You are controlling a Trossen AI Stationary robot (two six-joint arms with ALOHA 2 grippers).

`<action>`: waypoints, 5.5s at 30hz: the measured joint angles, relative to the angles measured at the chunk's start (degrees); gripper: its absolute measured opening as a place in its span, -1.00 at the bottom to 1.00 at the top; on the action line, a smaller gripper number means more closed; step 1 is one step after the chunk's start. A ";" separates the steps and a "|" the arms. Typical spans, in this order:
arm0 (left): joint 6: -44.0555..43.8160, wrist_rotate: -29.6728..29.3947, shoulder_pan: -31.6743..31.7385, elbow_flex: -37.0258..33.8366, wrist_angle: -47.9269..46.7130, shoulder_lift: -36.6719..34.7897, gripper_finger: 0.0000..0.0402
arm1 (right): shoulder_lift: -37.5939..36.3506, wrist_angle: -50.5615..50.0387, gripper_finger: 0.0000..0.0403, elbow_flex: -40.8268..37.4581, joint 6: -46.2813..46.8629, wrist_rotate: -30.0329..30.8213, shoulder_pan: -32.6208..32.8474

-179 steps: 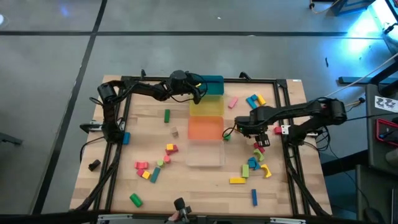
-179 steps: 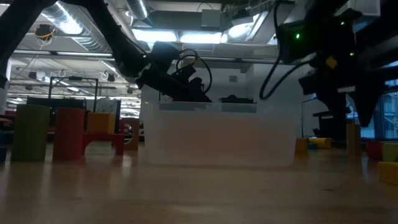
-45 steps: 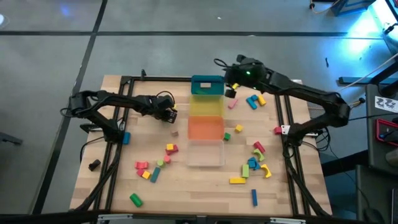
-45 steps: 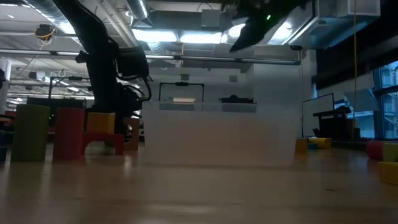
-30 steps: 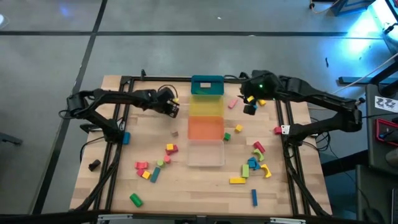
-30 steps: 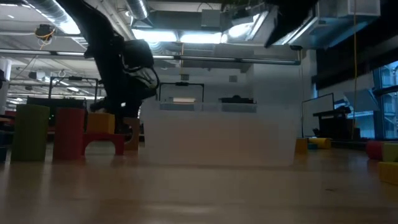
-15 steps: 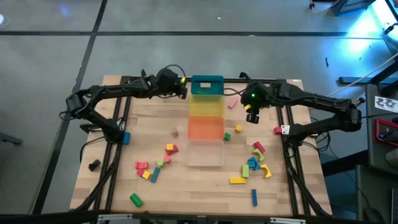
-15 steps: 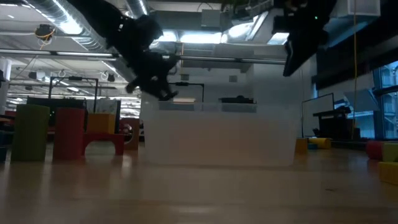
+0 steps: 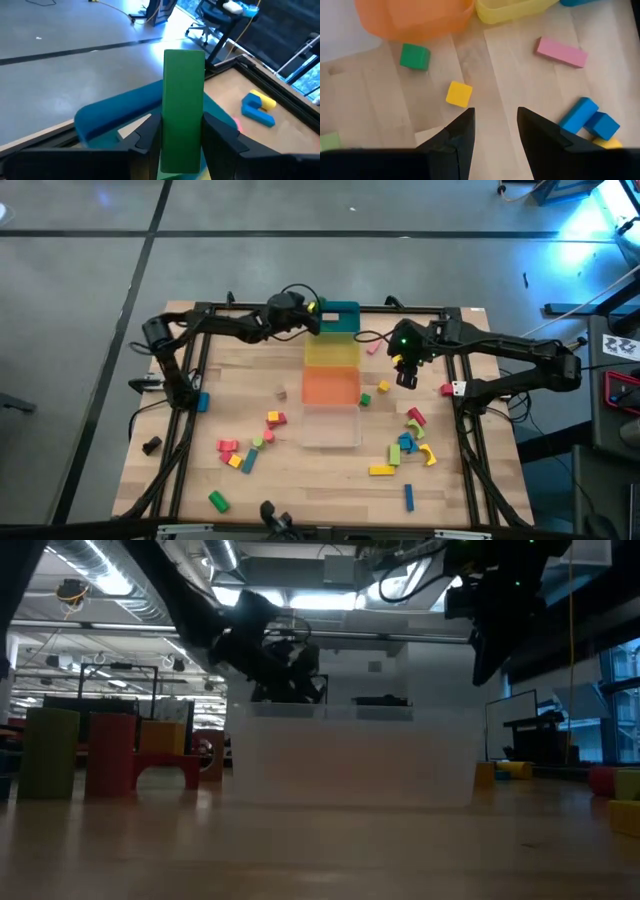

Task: Sort blocks by size
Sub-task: Put the green rectangular block into the blue bin, then put the yellow square block into the yellow bin

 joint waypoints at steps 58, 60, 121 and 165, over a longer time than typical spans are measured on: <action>14.72 0.02 -0.06 0.02 3.17 0.13 -0.02 | 22.98 7.69 0.21 -2.83 14.86 -8.70 0.04; 14.70 0.01 -0.06 0.02 3.10 0.13 -0.02 | 23.54 8.13 0.21 -2.83 14.86 -8.54 0.04; 6.84 9.80 -36.37 -0.02 -69.88 -35.94 -0.02 | 33.41 14.13 -0.10 27.05 -12.22 3.99 -0.02; 5.81 -1.60 -44.63 -21.48 -44.27 -35.06 -0.02 | 30.29 3.30 0.04 27.03 -12.50 5.20 -0.02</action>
